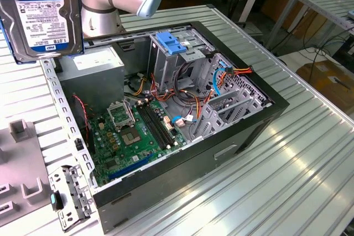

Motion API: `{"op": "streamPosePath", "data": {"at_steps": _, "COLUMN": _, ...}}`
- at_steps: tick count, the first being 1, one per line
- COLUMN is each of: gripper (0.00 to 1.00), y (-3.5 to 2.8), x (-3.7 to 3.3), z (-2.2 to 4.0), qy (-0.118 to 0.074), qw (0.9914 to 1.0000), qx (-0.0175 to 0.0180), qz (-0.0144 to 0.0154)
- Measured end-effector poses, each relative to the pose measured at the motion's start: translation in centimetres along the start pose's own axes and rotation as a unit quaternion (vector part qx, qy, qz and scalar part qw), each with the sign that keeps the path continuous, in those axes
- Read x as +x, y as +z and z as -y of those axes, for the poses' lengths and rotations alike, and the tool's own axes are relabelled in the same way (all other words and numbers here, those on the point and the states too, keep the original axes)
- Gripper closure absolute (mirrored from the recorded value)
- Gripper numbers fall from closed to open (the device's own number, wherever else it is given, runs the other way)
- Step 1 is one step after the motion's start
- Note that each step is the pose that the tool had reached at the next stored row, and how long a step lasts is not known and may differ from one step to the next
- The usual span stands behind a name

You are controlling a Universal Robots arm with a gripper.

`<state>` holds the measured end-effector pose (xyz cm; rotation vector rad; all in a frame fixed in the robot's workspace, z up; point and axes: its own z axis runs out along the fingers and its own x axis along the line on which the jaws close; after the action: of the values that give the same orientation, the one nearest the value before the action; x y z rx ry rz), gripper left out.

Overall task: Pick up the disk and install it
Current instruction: 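Pick up the disk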

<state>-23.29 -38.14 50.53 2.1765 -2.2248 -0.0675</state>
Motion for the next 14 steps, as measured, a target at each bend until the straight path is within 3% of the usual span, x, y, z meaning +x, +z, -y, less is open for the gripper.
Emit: {"op": "streamPosePath", "data": {"at_steps": 14, "gripper": 0.63, "y": -0.19, "x": 0.24, "z": 3.78, "qy": 0.0, "qw": 0.99999, "qx": -0.0054, "qz": 0.0003}}
